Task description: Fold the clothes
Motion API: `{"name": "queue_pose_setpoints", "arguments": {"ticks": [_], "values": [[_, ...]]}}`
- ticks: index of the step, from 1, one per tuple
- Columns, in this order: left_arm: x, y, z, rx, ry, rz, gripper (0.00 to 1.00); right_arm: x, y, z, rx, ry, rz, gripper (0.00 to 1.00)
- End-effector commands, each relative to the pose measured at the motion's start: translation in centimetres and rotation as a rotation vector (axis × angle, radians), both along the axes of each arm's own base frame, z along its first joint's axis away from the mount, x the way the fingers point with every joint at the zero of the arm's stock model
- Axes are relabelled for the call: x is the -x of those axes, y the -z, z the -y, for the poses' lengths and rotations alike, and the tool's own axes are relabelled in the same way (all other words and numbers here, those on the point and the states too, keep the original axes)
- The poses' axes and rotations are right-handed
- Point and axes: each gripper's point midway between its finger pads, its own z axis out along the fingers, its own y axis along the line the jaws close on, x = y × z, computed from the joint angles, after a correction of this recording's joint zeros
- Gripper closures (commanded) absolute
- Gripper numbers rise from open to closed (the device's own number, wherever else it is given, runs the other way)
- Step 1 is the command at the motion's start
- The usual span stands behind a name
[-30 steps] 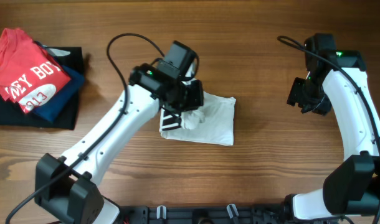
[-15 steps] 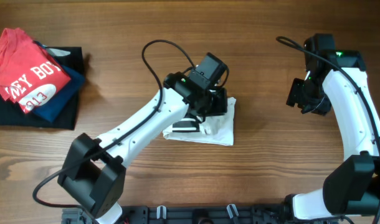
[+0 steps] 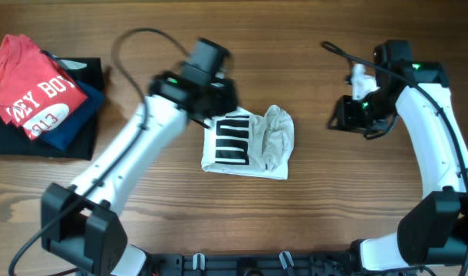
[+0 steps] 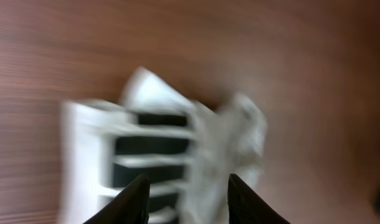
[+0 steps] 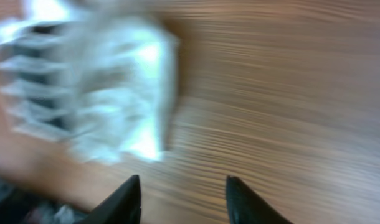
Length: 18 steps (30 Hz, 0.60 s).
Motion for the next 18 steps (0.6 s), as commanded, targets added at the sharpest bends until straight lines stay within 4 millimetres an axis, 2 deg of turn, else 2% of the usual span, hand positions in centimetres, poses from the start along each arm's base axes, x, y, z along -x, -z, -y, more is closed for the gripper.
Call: {"name": "queue_pose_setpoints", "arguments": {"ticks": [1,3,5,7,10,12,14,18], "values": [[-1.4,2.7,-4.8,-0.075,-0.097,-0.065,0.59,1.0,-2.6,-6.9,-0.285,-0.241,0.082,0.59],[-1.3,4.3,-5.4,-0.072,-0.095,-0.121,0.59,1.6,-2.0,-8.0,-0.228,-0.286,0.068,0.53],[-0.9,5.8,-5.4,-0.071,-0.058,-0.169,0.59,1.6,-0.5,-8.2,-0.085,-0.263,0.042,0.50],[0.1,7.4,-5.4,-0.086,-0.053,-0.243,0.59,1.8,0.2,-9.3,-0.035,-0.275,0.048,0.45],[2.4,9.2,-5.3,-0.115,-0.032,-0.362,0.59,2.6,1.3,-11.5,-0.025,-0.315,0.052,0.45],[4.0,10.1,-5.4,-0.142,-0.023,-0.437,0.59,2.8,2.7,-11.5,0.040,-0.280,0.044,0.44],[5.3,10.7,-5.5,-0.152,-0.016,-0.484,0.59,3.0,4.3,-10.7,0.127,-0.221,0.034,0.43],[7.2,11.9,-4.4,-0.081,0.030,-0.540,0.59,3.6,6.8,-10.8,0.146,-0.194,0.023,0.41]]}}
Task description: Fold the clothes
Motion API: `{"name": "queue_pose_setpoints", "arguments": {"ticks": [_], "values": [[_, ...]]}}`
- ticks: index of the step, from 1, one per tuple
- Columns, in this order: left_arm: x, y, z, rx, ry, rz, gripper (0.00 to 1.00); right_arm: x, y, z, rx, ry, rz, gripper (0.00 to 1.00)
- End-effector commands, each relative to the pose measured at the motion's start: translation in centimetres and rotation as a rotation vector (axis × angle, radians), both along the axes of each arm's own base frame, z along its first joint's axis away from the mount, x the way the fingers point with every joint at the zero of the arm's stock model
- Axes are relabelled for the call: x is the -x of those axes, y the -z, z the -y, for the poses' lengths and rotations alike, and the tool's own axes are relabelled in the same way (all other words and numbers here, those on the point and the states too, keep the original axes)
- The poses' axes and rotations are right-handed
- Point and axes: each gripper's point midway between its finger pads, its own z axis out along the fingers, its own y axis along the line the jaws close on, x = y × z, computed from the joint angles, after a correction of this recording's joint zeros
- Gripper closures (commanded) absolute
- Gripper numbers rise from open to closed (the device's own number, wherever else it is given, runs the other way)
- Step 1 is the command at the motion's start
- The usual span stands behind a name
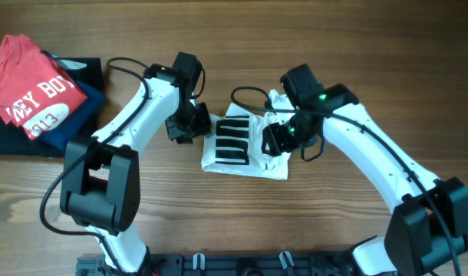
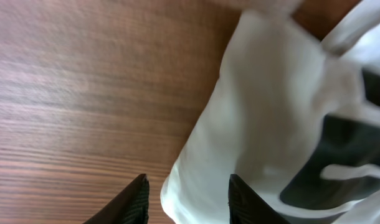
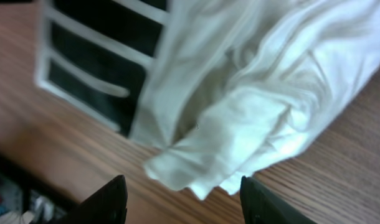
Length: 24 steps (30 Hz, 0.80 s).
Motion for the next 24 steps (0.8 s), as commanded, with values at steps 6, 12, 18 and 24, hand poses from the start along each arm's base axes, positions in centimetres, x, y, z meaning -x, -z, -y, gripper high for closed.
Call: {"name": "queue_pose_setpoints", "arguments": {"ticks": [6,12,18,24], "values": [[2.7,2.7,1.8,0.132,0.036,-0.077,0.58,0.5,4.2,1.3,0.071,0.146,-0.015,0.59],[3.9,3.5,1.5,0.120,0.036,-0.110,0.57,0.7,5.9,4.8,0.242,0.314,-0.006,0.96],[5.2,4.7,1.7,0.115,0.052,-0.124,0.58,1.4,5.3,2.4,0.116,0.191,-0.045,0.83],[5.3,5.0,1.9,0.117,0.062,-0.117,0.57,1.2,2.0,1.0,0.016,0.183,-0.011,0.70]]}}
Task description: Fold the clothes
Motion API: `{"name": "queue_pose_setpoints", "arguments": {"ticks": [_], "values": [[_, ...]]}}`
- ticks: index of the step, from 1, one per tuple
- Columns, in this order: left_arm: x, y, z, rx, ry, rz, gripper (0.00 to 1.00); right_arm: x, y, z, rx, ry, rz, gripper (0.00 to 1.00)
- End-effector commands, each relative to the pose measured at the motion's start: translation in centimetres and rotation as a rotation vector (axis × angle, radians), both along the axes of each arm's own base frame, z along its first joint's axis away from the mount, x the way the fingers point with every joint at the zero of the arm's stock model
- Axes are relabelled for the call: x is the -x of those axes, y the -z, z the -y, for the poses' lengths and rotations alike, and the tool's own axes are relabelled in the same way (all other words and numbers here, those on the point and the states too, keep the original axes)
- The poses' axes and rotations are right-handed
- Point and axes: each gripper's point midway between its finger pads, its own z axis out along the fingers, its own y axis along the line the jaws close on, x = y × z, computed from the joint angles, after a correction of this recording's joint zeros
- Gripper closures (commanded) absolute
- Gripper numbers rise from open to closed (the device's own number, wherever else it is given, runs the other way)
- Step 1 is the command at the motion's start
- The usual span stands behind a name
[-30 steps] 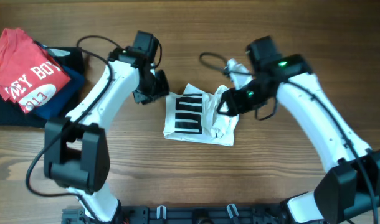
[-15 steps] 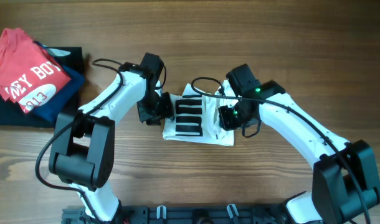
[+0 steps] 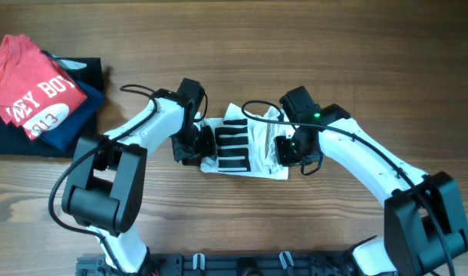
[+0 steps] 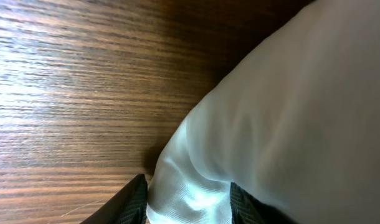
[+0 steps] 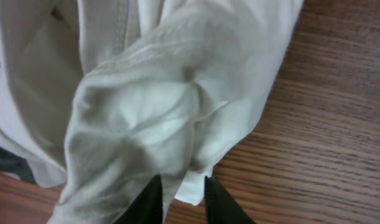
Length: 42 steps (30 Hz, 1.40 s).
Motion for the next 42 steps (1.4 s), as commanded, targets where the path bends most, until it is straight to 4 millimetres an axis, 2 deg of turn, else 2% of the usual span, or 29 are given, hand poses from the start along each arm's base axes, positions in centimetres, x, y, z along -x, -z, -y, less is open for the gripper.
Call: {"name": "queue_pose_setpoints", "arguments": {"ticks": [1,4,8,14,18,19,21,22,23,25,28,31,34,35,39,42], "values": [[0.7,0.5,0.4,0.015,0.018,-0.020,0.57,-0.6,-3.7,-2.2,-0.137,-0.035,0.068,0.68],[0.7,0.5,0.4,0.015,0.018,-0.019,0.57,-0.3,-4.6,-2.8,-0.169,-0.051,0.086,0.55],[0.6,0.5,0.4,0.016,0.018,-0.015,0.57,0.0,-4.0,-3.4,-0.159,-0.107,0.098,0.46],[0.6,0.5,0.4,0.016,0.018,-0.016,0.56,0.3,-1.3,-4.6,-0.144,-0.144,0.099,0.44],[0.6,0.5,0.4,0.016,0.018,-0.016,0.56,-0.3,0.9,-2.7,-0.012,-0.072,0.112,0.46],[0.6,0.5,0.4,0.016,0.018,-0.016,0.56,-0.6,1.3,-1.8,0.040,-0.038,0.120,0.50],[0.6,0.5,0.4,0.016,0.018,-0.016,0.56,-1.1,1.7,-0.5,0.119,0.011,0.139,0.70],[0.6,0.5,0.4,0.016,0.018,-0.016,0.56,-1.3,1.8,0.3,0.159,0.042,0.147,0.85],[0.6,0.5,0.4,0.016,0.018,-0.017,0.56,-1.3,1.8,0.8,0.183,0.073,0.150,0.96],[0.6,0.5,0.4,0.016,0.018,-0.017,0.56,-1.5,1.8,1.6,0.217,0.120,0.156,0.96],[0.6,0.5,0.4,0.016,0.018,-0.017,0.56,-1.5,1.7,3.1,0.284,0.206,0.166,0.95],[1.0,0.5,0.3,0.010,0.018,-0.034,0.56,-1.8,1.6,2.8,0.271,0.190,0.175,0.90],[2.3,0.3,-0.2,-0.010,0.017,-0.088,0.58,-1.8,1.6,2.9,0.279,0.162,0.177,0.66],[2.9,0.1,-0.5,-0.020,0.017,-0.115,0.61,-1.8,1.6,3.0,0.281,0.163,0.177,0.63],[4.4,-0.3,-1.1,-0.052,0.010,-0.184,0.69,-1.9,1.6,3.0,0.282,0.176,0.183,0.62],[4.3,-0.6,-1.5,-0.069,0.012,-0.171,0.71,-2.1,1.1,2.9,0.276,0.192,0.190,0.62]]}}
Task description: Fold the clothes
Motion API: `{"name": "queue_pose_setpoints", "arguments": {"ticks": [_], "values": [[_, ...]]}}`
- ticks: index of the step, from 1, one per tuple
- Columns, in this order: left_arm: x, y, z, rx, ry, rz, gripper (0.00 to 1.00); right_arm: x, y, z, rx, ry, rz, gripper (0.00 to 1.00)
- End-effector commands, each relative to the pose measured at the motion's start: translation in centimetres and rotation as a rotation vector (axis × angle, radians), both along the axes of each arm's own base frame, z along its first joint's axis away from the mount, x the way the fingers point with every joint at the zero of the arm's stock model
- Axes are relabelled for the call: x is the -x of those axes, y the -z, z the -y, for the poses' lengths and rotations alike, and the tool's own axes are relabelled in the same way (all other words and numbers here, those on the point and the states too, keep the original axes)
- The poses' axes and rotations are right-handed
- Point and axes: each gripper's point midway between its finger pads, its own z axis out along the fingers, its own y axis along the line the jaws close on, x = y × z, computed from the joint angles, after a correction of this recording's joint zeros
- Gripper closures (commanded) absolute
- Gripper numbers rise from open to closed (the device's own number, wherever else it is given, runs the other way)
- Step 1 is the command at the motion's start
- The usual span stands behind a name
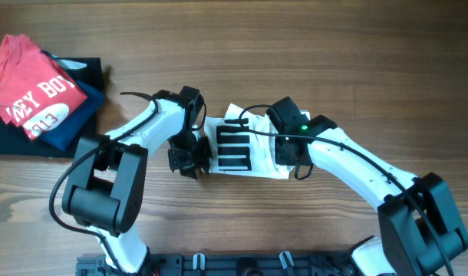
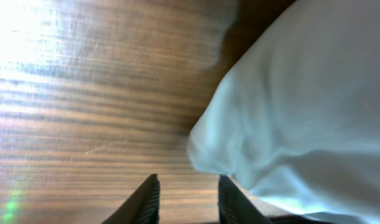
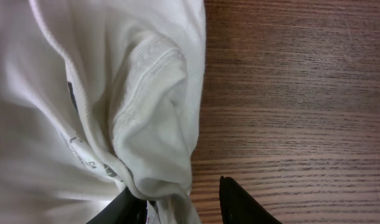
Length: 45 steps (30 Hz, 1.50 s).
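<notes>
A white shirt with black stripes (image 1: 235,147) lies folded small at the middle of the table. My left gripper (image 1: 189,161) is at its front left corner. In the left wrist view this gripper (image 2: 187,200) is open over bare wood, and the shirt's white edge (image 2: 289,112) lies just right of its right finger. My right gripper (image 1: 289,153) is at the shirt's right edge. In the right wrist view it (image 3: 180,202) is open, with a thick fold of the white shirt (image 3: 159,118) running down between its fingers, against the left one.
A pile of folded clothes sits at the far left: a red printed shirt (image 1: 34,88) on top of navy and black ones (image 1: 73,126). Bare wooden tabletop (image 1: 357,61) surrounds the shirt. Both arms' cables loop above the shirt.
My right gripper's fingers were close together on a fold at the shirt's right edge; they now stand apart. My left gripper has shifted toward the shirt's front left corner, onto wood.
First both open grippers were away from the crumpled shirt, its right side bunched up. Then they were at its left and right edges. Then the right one was pinched on the bunched right side. Now the shirt lies flatter and narrower, with both grippers open.
</notes>
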Motion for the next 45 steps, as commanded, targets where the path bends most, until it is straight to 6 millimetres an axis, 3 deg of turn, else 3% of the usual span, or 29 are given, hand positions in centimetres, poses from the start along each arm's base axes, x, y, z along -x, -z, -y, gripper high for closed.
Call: {"name": "queue_pose_setpoints", "arguments": {"ticks": [1,4,6,7,8,10,12,14,16,22,26,30,33,37,40,45], "values": [[0.2,-0.3,-0.3,-0.015,0.012,0.009,0.71,-0.5,-0.5,0.6,0.028,0.031,0.021,0.62],[-1.7,-2.5,-1.1,-0.049,0.028,0.145,0.70,-1.5,-3.7,0.7,0.021,0.048,0.098,0.62],[-4.4,-5.0,-1.4,-0.074,0.033,0.306,0.66,-2.1,-6.3,0.0,-0.041,0.047,0.168,0.55],[-6.4,-6.4,-1.3,-0.068,0.034,0.415,0.63,-2.2,-7.6,-0.3,-0.080,0.045,0.198,0.50],[-9.7,-8.4,-0.5,-0.035,0.021,0.589,0.51,-1.6,-8.9,-1.3,-0.157,0.029,0.203,0.46],[-13.2,-10.1,0.5,0.017,-0.006,0.748,0.47,-0.1,-8.9,-2.7,-0.246,0.003,0.138,0.46],[-15.2,-10.4,1.1,0.044,-0.012,0.820,0.48,1.4,-8.0,-2.8,-0.263,0.034,0.060,0.47],[-16.6,-9.8,2.0,0.078,0.010,0.854,0.48,2.7,-6.7,-2.3,-0.249,0.071,-0.008,0.48],[-17.3,-7.9,2.6,0.091,0.017,0.834,0.48,3.7,-5.2,-2.1,-0.239,0.075,-0.061,0.47],[-15.0,-1.0,2.3,0.049,0.059,0.627,0.49,6.2,-1.2,-2.0,-0.221,0.051,-0.210,0.47],[-12.2,1.2,1.3,0.005,0.073,0.486,0.59,6.3,0.8,-1.7,-0.186,0.059,-0.237,0.47],[-8.7,1.6,0.0,-0.038,0.100,0.339,0.85,4.1,2.3,-0.5,-0.092,0.068,-0.160,0.46],[-6.3,1.5,-1.2,-0.085,0.115,0.241,0.96,2.4,3.2,0.3,-0.028,0.074,-0.093,0.43],[-3.4,1.1,-2.8,-0.169,0.090,0.117,0.96,0.2,4.0,1.3,0.030,0.094,-0.011,0.40],[-1.6,0.5,-3.3,-0.200,0.048,0.032,0.96,-2.5,3.7,1.4,-0.027,0.106,0.062,0.38],[-1.2,-0.4,-2.2,-0.161,-0.011,0.014,0.96,-5.6,1.8,0.1,-0.180,-0.029,0.090,0.37]]}}
